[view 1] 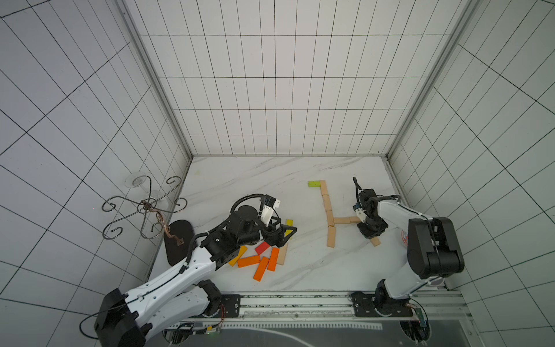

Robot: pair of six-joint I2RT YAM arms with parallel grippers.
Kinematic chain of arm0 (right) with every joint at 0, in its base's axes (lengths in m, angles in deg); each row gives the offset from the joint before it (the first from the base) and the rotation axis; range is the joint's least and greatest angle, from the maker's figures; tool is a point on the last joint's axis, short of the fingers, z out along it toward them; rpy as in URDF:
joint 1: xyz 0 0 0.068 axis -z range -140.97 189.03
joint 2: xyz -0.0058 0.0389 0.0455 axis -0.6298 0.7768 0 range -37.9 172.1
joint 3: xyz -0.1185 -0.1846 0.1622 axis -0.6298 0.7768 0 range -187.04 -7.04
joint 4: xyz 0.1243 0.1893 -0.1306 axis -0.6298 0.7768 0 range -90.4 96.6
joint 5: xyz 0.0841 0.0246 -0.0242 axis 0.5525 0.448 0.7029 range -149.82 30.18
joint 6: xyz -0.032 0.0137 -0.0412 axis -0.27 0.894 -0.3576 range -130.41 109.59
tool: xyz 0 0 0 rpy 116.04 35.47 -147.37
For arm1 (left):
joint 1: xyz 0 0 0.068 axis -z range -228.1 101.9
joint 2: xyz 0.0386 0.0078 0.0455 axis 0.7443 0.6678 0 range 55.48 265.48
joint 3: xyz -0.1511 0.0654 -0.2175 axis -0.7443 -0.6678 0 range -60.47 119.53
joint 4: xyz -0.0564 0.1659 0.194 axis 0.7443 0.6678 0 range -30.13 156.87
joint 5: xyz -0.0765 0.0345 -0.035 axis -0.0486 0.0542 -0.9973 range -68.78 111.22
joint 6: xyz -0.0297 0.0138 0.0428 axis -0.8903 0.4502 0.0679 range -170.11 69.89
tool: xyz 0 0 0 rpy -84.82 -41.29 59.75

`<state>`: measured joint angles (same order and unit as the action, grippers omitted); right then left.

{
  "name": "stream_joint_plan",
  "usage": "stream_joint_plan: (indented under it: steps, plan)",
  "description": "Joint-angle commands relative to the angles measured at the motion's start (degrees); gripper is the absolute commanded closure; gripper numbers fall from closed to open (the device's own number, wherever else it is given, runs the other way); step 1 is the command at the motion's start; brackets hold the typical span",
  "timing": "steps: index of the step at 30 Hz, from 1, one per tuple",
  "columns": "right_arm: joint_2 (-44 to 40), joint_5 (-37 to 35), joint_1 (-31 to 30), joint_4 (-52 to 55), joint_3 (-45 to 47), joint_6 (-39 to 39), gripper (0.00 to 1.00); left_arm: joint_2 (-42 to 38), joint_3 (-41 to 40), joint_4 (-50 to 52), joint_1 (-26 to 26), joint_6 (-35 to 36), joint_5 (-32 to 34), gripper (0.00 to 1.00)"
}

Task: Assemble a giraffe with building blocks
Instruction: Assemble the building block at the center of the board.

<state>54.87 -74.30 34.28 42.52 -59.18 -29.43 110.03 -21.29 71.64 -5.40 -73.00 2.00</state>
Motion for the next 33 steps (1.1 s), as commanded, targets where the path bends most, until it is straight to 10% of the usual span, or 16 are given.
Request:
stream_joint_plan:
  steps: [1,33]
  plan:
    - [-0.47,6.72,-0.65,-0.98,-2.31,0.13,0.81,-0.64,-0.41,0.1,0.19,0.47,0.54,0.11]
    - [3.31,3.23,-0.52,-3.96,-4.89,3.45,0.8,-0.58,-0.41,0.36,0.06,0.57,0.84,0.1]
